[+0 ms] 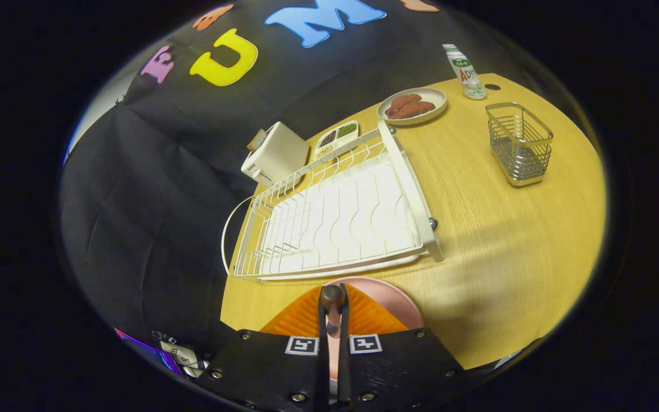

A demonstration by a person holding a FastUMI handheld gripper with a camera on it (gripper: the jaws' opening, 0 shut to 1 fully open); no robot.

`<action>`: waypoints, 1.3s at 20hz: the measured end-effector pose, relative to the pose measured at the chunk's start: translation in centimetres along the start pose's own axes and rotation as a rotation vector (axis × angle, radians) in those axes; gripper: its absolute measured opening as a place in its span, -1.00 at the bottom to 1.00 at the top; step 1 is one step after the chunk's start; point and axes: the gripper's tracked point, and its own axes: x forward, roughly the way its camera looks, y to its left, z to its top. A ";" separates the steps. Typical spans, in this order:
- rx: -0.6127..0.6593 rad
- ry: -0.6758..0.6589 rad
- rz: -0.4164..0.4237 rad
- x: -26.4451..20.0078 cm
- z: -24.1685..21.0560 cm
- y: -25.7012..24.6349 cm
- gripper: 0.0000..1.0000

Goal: Take the plate from the dish rack, then take the spoon from the basket and place it into the plate.

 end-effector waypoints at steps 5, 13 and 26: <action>0.044 0.005 0.032 0.8 -1.2 -0.3 -0.89; 0.143 -0.026 0.046 0.6 -2.0 -2.1 -0.89; 0.022 -0.028 0.011 -0.7 -2.3 -1.5 -0.37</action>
